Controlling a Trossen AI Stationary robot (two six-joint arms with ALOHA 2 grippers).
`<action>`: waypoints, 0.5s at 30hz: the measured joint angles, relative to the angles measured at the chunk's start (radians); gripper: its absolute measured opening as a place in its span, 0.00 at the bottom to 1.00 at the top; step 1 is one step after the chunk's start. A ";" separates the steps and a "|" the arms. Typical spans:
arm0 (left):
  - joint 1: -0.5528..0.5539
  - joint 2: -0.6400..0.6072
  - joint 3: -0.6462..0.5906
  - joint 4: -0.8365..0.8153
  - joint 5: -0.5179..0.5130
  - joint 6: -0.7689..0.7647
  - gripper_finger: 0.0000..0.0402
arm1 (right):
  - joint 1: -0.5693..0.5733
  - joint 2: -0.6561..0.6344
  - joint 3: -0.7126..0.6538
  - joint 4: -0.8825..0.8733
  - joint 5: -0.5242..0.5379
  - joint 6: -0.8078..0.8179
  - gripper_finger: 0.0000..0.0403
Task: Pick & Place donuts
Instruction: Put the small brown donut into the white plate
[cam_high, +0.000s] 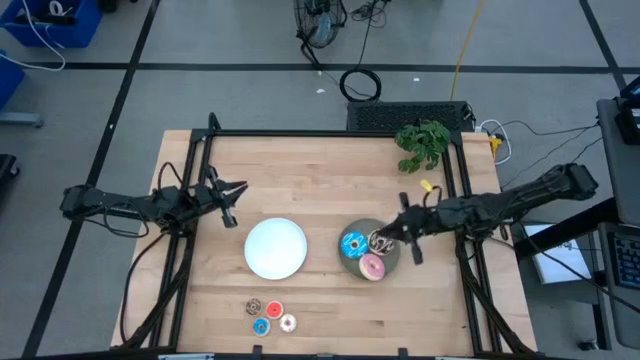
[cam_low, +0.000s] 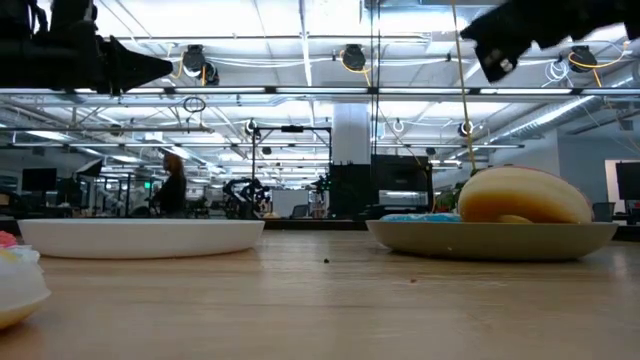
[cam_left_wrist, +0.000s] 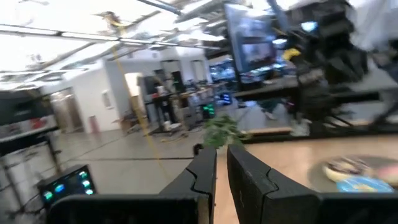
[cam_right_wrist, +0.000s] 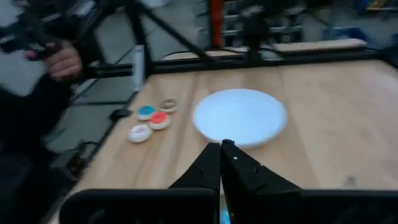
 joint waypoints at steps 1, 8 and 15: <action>0.000 0.000 0.000 0.010 -0.028 -0.006 0.12 | 0.001 -0.033 -0.033 0.009 0.017 -0.005 0.00; 0.000 0.000 0.000 0.020 -0.119 0.008 0.12 | 0.002 -0.236 -0.256 0.238 0.017 -0.093 0.00; 0.000 0.000 0.000 0.079 -0.051 -0.008 0.12 | 0.002 -0.372 -0.395 0.332 0.017 -0.144 0.00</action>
